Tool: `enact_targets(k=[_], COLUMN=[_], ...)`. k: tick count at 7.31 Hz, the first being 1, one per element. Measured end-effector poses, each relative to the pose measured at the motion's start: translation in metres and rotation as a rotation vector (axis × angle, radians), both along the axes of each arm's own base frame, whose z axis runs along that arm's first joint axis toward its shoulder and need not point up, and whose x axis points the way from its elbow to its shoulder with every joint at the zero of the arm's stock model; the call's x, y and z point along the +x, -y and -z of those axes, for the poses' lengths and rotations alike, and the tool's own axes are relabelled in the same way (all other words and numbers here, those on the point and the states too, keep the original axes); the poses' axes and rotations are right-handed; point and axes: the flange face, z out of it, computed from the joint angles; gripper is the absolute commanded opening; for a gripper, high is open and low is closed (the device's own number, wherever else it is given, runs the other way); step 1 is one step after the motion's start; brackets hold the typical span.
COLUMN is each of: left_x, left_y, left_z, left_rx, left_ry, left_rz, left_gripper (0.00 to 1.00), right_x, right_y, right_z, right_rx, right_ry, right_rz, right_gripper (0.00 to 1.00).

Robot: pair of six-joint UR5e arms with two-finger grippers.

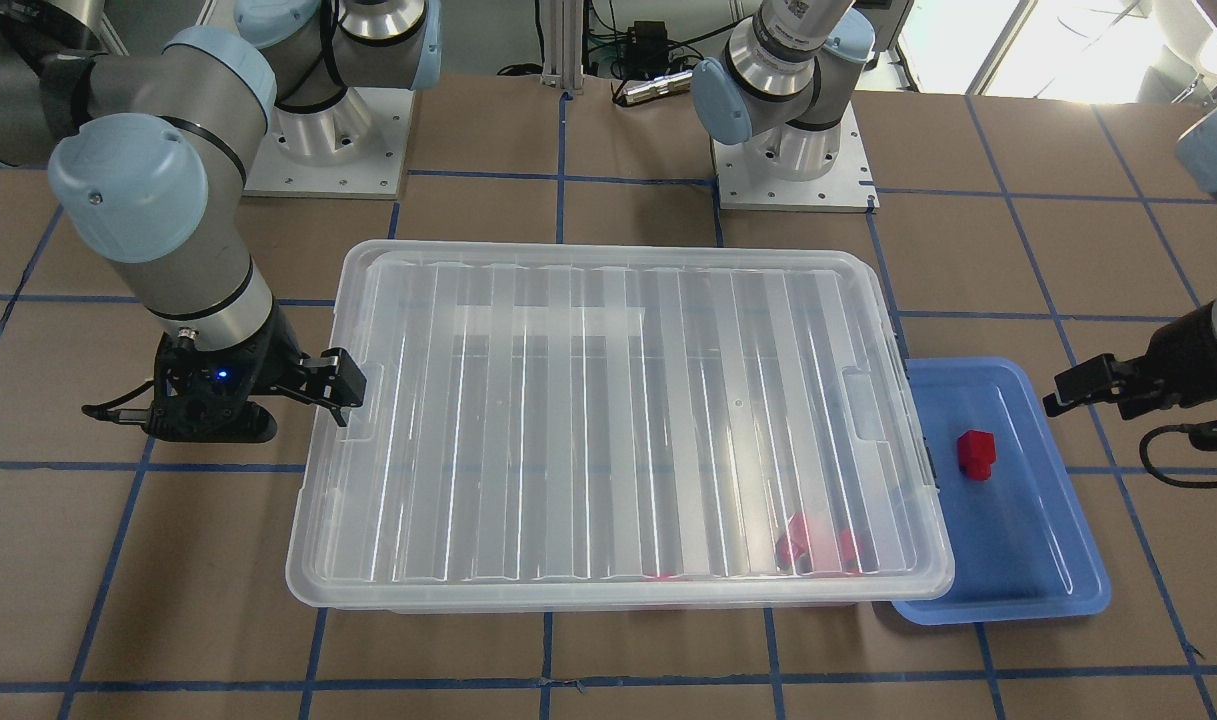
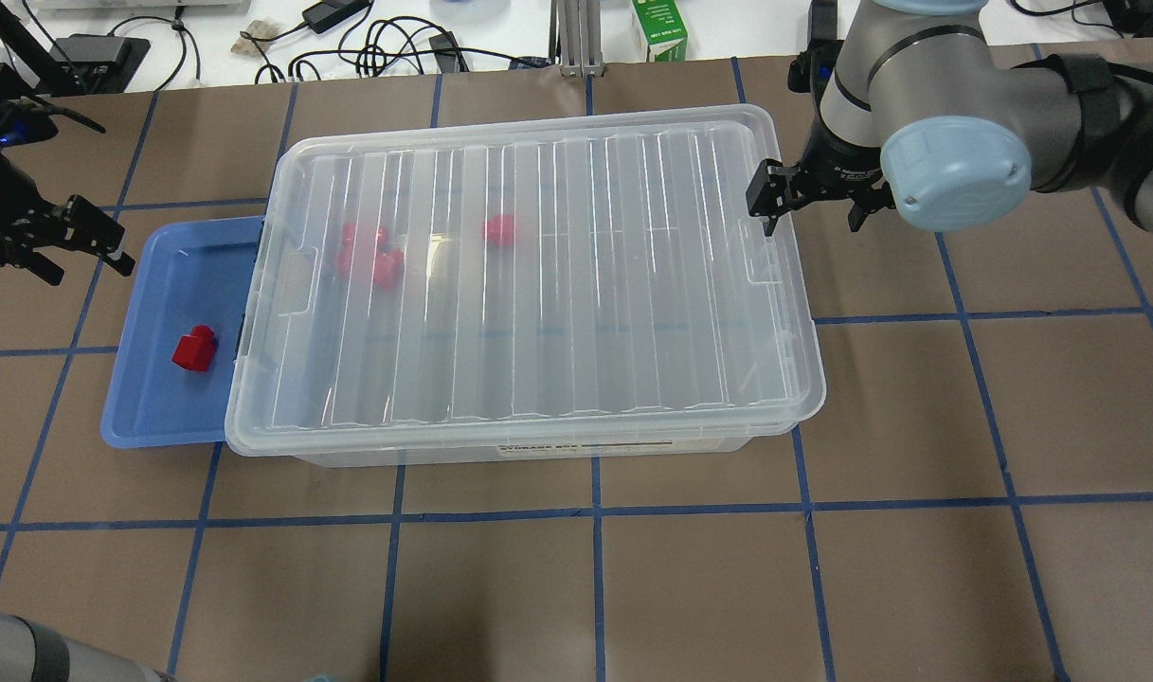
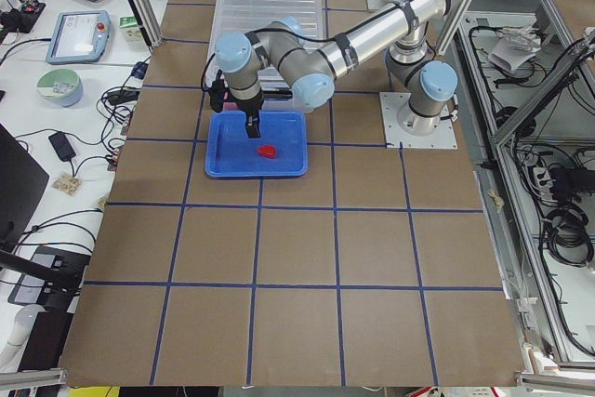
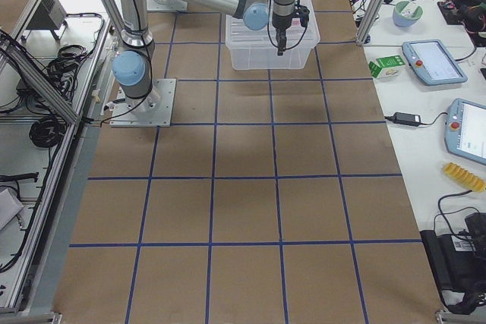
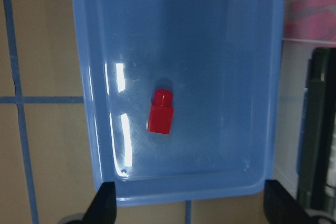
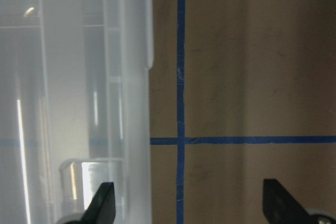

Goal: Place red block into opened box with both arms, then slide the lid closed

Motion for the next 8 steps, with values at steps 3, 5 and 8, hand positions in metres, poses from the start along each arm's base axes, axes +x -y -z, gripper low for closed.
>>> enact_targets(k=[3, 5, 8], left_x=[0.001, -0.006, -0.013], left_y=[-0.011, -0.018, -0.02], left_z=[0.064, 0.084, 0.099], left_rx=[0.005, 0.031, 0.05], left_ry=[-0.005, -0.024, -0.03], left_rz=[-0.004, -0.012, -0.031], left_gripper=[1.0, 1.0, 1.0], right_x=[-0.069, -0.127, -0.158], right_y=[0.009, 0.011, 0.011], right_z=[0.002, 0.001, -0.002], right_rx=[0.017, 0.024, 0.025], right_ry=[-0.064, -0.068, -0.074], right_rz=[-0.034, -0.056, -0.06], right_gripper=[1.0, 1.0, 1.0])
